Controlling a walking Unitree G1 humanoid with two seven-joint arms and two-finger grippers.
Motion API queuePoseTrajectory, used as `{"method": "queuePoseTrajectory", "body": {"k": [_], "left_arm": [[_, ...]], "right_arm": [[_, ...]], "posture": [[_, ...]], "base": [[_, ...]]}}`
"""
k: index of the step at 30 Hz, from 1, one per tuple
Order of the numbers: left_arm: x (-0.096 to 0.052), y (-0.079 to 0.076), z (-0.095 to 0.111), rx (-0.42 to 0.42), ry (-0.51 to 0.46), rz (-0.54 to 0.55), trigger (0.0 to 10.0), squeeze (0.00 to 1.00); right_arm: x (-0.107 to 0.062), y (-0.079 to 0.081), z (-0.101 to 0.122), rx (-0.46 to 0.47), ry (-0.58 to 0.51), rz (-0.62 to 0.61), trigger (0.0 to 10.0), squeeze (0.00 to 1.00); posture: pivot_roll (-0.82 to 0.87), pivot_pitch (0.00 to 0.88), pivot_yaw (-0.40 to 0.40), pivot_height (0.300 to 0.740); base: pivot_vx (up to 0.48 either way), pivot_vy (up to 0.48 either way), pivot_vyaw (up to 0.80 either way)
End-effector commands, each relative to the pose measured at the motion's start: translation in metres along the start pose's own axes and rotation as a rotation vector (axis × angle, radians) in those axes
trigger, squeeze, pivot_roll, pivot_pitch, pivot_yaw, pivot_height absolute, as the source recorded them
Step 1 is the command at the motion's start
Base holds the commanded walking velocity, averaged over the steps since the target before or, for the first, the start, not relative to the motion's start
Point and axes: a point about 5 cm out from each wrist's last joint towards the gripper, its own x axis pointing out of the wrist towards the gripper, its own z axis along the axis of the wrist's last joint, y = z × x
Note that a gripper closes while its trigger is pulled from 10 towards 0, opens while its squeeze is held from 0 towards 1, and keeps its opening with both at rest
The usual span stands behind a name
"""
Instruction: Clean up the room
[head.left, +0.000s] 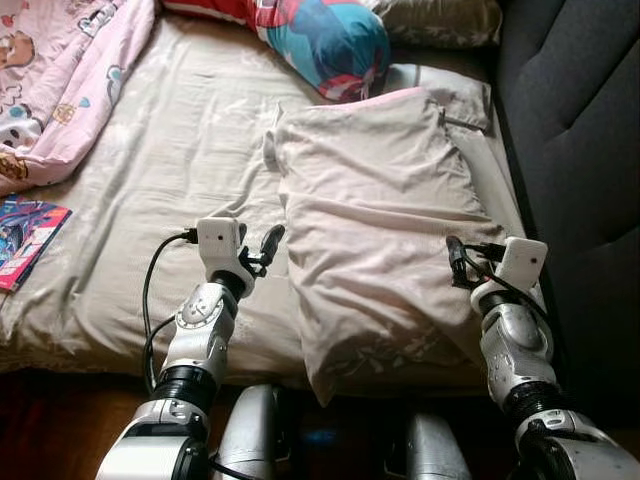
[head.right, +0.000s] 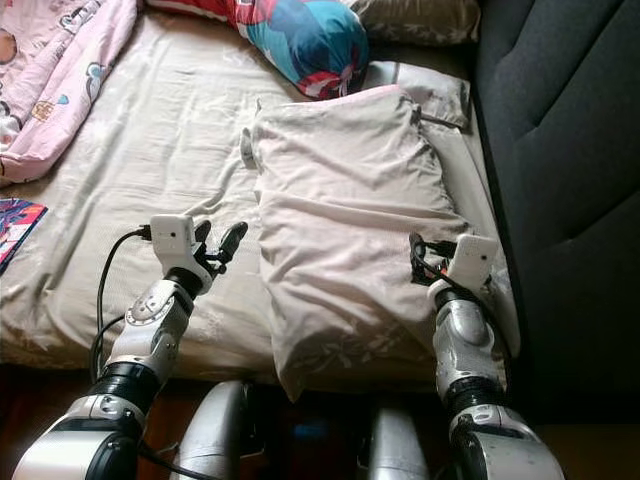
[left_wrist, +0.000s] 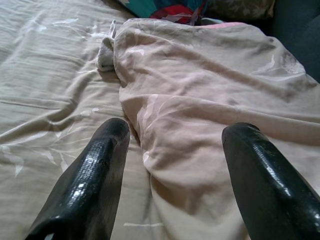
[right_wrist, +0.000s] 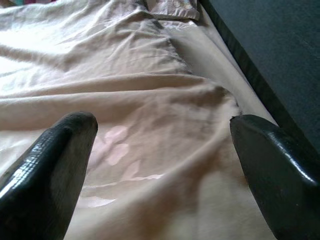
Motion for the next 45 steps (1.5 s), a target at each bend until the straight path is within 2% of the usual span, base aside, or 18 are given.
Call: {"method": "queuePoseTrajectory", "body": {"k": [1,15,22,24,27,28,33,41,45], "left_arm": [[-0.003,-0.002,-0.004,0.016,0.006,-0.004,10.0,0.00],[-0.005,0.006,-0.001,0.013,-0.012,0.026,10.0,0.00],[-0.001,0.009,0.000,0.006,0.009,0.030,10.0,0.00],[0.006,0.011,0.002,-0.034,0.046,0.028,10.0,0.00],[0.010,0.012,0.003,-0.071,0.076,0.029,10.0,0.00],[0.012,0.013,0.003,-0.091,0.097,0.033,10.0,1.00],[0.020,0.014,0.008,-0.176,0.142,0.033,10.0,1.00],[0.027,0.003,0.006,-0.153,0.198,-0.018,10.0,1.00],[0.027,0.004,0.006,-0.149,0.200,-0.015,10.0,1.00]], "right_arm": [[-0.003,-0.006,-0.001,0.011,-0.008,-0.023,10.0,0.00],[0.003,0.000,0.007,0.015,-0.021,-0.004,10.0,0.00],[0.006,0.009,0.009,0.014,-0.008,0.082,10.0,0.00],[0.010,0.010,0.010,-0.032,0.032,0.102,10.0,0.00],[0.012,0.010,0.013,-0.034,0.037,0.104,10.0,0.00],[0.014,0.011,0.015,-0.032,0.047,0.119,10.0,1.00],[0.023,0.015,0.028,-0.066,0.066,0.161,10.0,1.00],[0.032,0.011,0.044,-0.125,0.092,0.147,10.0,1.00],[0.032,0.012,0.046,-0.130,0.097,0.154,10.0,1.00]], "posture": [[0.08,0.305,-0.002,0.641],[0.08,0.315,-0.014,0.641],[0.08,0.319,-0.019,0.641],[0.08,0.327,-0.025,0.641],[0.08,0.336,-0.027,0.641],[0.08,0.340,-0.027,0.641],[0.09,0.369,-0.031,0.641],[0.08,0.400,-0.025,0.641],[0.08,0.408,-0.022,0.641]], "base": [[0.000,-0.311,0.00],[0.000,-0.017,0.00],[0.000,0.000,0.00],[0.000,0.000,0.00],[0.000,0.000,0.00],[0.000,0.000,0.00],[0.000,0.000,0.00],[0.000,0.000,0.00],[0.000,0.000,0.00]]}}
